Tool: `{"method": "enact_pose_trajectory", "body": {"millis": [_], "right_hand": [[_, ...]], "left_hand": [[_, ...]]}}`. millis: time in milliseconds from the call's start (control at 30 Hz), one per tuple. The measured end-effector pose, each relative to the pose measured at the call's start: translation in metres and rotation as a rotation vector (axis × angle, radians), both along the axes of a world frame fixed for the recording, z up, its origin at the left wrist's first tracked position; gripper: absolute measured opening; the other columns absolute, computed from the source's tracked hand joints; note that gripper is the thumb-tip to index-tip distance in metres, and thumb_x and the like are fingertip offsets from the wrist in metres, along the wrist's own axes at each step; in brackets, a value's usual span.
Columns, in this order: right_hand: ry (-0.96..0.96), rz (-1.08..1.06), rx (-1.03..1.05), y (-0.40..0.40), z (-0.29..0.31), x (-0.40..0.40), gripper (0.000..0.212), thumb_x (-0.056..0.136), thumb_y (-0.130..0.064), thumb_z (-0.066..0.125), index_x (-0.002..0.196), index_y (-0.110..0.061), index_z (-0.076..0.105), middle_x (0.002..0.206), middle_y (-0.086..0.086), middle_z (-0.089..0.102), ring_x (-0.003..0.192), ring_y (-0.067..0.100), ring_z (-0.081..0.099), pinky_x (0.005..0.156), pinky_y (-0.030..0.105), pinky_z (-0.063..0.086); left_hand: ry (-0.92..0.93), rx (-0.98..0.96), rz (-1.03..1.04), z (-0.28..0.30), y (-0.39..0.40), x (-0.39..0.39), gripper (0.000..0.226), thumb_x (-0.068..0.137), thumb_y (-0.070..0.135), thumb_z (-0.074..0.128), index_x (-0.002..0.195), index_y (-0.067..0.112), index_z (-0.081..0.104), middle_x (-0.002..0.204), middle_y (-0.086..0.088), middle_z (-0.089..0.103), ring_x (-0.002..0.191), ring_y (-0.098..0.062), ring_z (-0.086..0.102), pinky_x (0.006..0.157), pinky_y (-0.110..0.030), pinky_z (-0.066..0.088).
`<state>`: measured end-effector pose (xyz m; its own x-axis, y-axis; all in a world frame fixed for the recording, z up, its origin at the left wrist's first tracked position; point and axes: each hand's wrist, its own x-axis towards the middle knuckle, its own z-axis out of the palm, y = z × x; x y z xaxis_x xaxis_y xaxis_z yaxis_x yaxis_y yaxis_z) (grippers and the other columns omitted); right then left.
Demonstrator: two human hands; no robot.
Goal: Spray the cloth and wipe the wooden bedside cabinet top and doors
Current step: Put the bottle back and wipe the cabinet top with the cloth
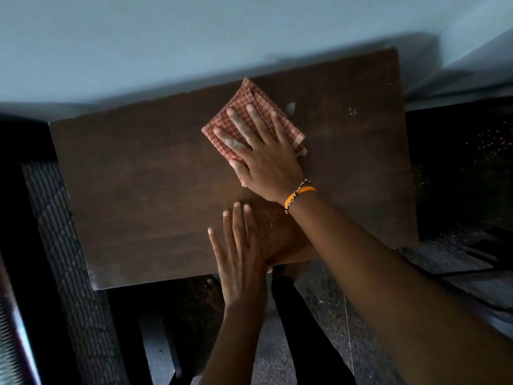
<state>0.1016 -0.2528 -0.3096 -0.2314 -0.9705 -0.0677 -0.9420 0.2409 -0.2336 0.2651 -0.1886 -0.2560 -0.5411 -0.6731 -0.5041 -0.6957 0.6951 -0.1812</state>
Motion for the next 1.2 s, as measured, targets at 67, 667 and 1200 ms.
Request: {"method": "enact_pose_trajectory", "body": {"millis": [67, 667, 1200], "right_hand": [[-0.009, -0.001, -0.029, 0.002, 0.0, -0.004, 0.055, 0.091, -0.041, 0.039, 0.144, -0.035, 0.026, 0.157, 0.001, 0.02, 0.145, 0.028, 0.014, 0.117, 0.052, 0.006], [-0.024, -0.661, 0.113, 0.059, 0.012, -0.127, 0.057, 0.092, -0.039, 0.032, 0.147, -0.034, 0.017, 0.158, 0.004, 0.01, 0.146, 0.031, 0.007, 0.115, 0.055, 0.009], [-0.045, -0.804, 0.288, 0.21, 0.015, -0.011, 0.057, 0.095, -0.042, 0.028, 0.148, -0.032, 0.012, 0.159, 0.006, 0.009, 0.145, 0.032, 0.007, 0.111, 0.057, 0.022]], "left_hand": [[-0.018, 0.013, -0.036, 0.001, -0.001, -0.002, 0.135, 0.044, 0.05, 0.085, 0.146, 0.003, 0.01, 0.153, -0.017, 0.01, 0.14, -0.032, 0.011, 0.112, -0.054, 0.003], [0.055, 0.055, -0.158, 0.004, 0.014, -0.042, 0.141, 0.04, 0.058, 0.082, 0.146, 0.001, 0.008, 0.151, -0.016, 0.019, 0.14, -0.032, 0.017, 0.109, -0.059, 0.007], [0.016, 0.037, -0.156, 0.008, 0.019, -0.052, 0.142, 0.05, 0.058, 0.078, 0.144, 0.002, -0.011, 0.156, -0.013, 0.007, 0.144, -0.03, 0.006, 0.109, -0.059, 0.0]]}}
